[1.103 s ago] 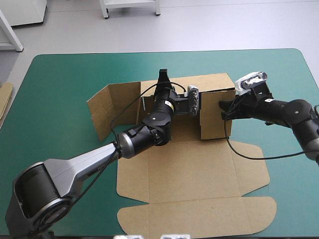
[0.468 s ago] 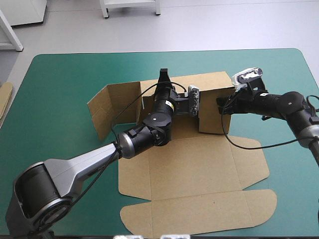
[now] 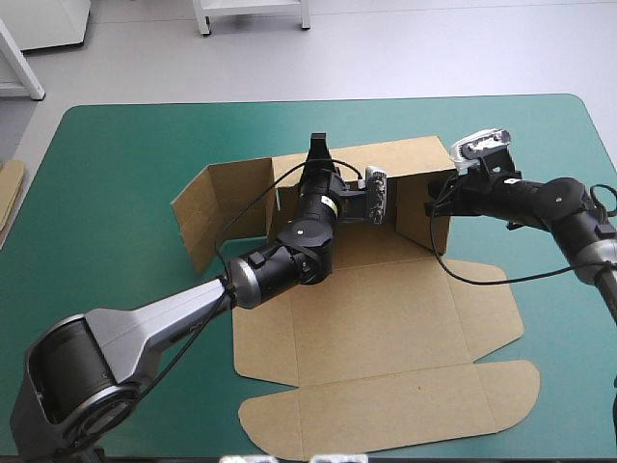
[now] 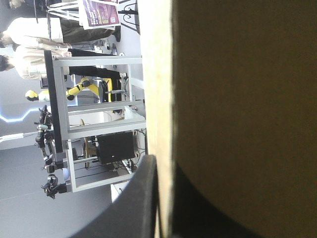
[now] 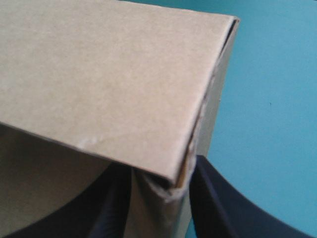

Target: Fold the box

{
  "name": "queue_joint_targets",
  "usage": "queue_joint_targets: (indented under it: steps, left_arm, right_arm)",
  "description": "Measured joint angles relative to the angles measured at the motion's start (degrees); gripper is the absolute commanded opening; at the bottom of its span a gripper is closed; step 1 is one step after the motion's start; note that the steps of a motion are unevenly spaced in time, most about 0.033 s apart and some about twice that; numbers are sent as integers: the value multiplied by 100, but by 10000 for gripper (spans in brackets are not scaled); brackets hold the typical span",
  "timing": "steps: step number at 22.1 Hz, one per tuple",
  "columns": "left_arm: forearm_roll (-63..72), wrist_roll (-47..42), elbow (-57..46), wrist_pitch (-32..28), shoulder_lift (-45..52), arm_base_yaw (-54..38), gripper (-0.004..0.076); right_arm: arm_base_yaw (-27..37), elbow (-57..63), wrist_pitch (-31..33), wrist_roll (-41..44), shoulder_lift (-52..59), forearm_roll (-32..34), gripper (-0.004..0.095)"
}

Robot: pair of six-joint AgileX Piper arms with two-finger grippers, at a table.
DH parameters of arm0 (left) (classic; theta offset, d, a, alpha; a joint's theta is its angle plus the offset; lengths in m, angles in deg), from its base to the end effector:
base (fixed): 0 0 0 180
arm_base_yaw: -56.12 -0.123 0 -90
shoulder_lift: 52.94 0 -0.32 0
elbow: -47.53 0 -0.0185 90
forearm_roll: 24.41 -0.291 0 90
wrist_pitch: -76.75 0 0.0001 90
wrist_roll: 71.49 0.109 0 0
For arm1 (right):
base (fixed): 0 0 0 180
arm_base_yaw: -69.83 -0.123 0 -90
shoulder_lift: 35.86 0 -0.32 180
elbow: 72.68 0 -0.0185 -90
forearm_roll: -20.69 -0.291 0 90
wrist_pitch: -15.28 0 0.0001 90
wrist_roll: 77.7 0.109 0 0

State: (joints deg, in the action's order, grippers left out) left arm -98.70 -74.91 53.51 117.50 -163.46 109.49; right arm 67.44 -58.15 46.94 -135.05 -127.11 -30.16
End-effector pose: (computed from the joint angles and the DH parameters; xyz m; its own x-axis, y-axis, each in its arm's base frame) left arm 0.3375 -0.3391 0.3282 0.1556 0.9837 -0.0902 0.3714 0.0263 0.9281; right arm 0.3693 0.0599 0.3216 -0.5211 -0.1974 -0.8303 -0.4716 0.8775 0.0874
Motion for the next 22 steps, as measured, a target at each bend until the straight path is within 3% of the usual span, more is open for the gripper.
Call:
queue_joint_targets:
  steps: [6, 13, 14, 18, 20, 22]
  left_arm:
    - [-116, 0, 0, 99, 0, 0, -9]
    - [-191, -18, 0, 163, 5, 0, 1]
    - [-206, -135, 0, 163, 11, 0, 20]
    - [68, -281, 0, -377, 147, 147, 295]
    - [484, -266, 0, -500, 291, 340, 358]
    - [823, -260, 0, -506, 503, 611, 358]
  right_arm:
    - [5, 0, -12, -167, -20, -9, -20]
    - [15, 0, -73, -298, -38, -248, -19]
    - [15, 0, -92, -313, -38, -261, -19]
    - [-3, 0, 28, -383, -38, -396, -19]
    - [-3, 0, 136, -420, -38, -396, -19]
    - [-10, 0, 212, -431, -38, -378, -19]
